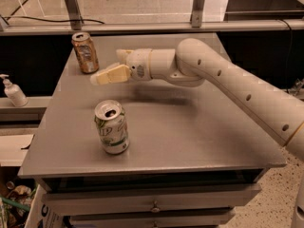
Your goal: Knock orange can over
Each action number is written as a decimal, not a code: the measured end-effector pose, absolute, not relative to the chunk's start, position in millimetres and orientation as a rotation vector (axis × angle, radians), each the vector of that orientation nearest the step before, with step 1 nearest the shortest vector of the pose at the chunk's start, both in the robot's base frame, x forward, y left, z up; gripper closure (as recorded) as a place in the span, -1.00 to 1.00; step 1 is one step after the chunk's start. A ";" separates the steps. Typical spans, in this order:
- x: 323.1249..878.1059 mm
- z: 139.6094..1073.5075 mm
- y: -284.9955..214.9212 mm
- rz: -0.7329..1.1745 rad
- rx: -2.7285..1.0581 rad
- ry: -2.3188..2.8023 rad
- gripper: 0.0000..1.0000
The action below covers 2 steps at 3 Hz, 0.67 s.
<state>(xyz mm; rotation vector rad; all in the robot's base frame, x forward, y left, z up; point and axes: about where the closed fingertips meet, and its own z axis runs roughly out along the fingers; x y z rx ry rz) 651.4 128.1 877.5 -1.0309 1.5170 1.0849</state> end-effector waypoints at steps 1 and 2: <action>679.9 879.6 135.9 1.039 -0.956 1.491 -1.00; 705.9 884.5 149.1 1.014 -0.921 1.475 -1.00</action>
Offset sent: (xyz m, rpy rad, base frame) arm 0.0887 0.0329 0.0136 0.0783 -0.0768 -0.1562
